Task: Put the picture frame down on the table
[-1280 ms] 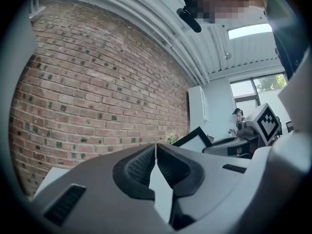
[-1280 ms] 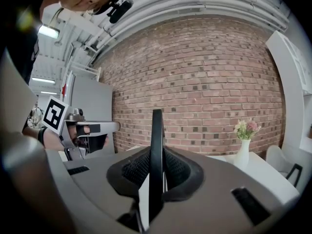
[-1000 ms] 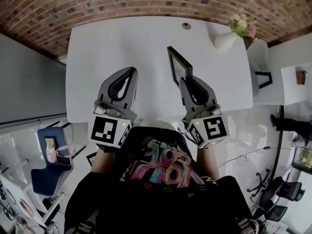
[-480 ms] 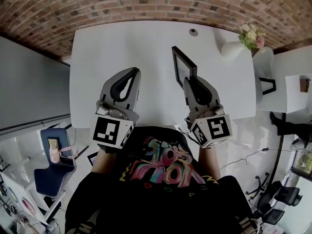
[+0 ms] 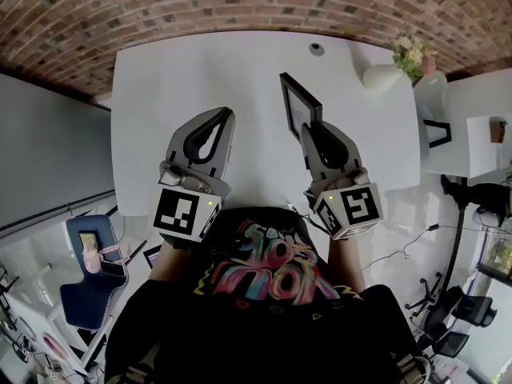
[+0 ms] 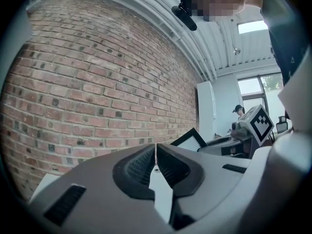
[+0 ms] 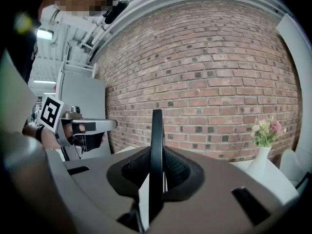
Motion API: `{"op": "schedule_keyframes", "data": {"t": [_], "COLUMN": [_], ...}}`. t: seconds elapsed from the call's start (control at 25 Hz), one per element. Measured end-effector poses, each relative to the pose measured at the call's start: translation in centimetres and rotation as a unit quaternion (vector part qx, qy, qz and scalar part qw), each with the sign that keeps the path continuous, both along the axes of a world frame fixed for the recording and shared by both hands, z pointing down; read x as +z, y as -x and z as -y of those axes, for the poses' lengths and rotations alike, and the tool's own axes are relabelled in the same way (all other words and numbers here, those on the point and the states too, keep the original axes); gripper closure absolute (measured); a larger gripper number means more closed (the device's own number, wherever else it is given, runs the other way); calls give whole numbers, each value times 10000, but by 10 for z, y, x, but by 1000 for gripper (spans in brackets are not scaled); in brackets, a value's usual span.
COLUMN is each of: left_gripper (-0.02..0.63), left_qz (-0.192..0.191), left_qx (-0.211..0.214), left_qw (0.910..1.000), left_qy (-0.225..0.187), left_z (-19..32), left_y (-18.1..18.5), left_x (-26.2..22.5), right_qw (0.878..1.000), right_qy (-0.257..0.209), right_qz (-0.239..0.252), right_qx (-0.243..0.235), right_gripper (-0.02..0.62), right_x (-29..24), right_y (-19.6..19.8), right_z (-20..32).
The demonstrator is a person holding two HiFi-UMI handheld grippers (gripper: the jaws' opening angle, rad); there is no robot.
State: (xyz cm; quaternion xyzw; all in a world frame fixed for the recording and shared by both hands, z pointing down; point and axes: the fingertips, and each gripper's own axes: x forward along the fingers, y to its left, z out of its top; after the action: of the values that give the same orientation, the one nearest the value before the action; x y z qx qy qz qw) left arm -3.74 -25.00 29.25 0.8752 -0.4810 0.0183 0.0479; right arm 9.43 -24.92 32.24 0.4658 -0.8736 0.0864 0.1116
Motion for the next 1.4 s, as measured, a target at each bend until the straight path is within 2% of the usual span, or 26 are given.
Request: {"op": "schedule_keyframes", "data": {"t": [0.28,0.6,0.8,1.04,1.4], "left_gripper": [575,575,575,575,575], "left_qz": [-119,-80,-351,-239,-289], "left_qx": [129,450,518,646,630], "left_qw": [9998,9984,9977,9966,9957], "left_qy": [103,321,267,449,621], "left_z": [8,3,5,2,-2], "left_y": [-8,-38,-56,-67,-70], "left_x": [10,33,34,55,74], "right_qw": [9992,9930,9820,9665,9500], "right_qy": [294,909,1512,2201,2792], "right_qz": [145,386,673,818,1082], "right_qx": [241,655,912,1035,880], "right_gripper": [512,512,512,512,512], "right_x": [19,57,98,157,199], "right_y": [-18,-66,-94,-114,-108], "right_z": [5,1,-7,-20,-32]}}
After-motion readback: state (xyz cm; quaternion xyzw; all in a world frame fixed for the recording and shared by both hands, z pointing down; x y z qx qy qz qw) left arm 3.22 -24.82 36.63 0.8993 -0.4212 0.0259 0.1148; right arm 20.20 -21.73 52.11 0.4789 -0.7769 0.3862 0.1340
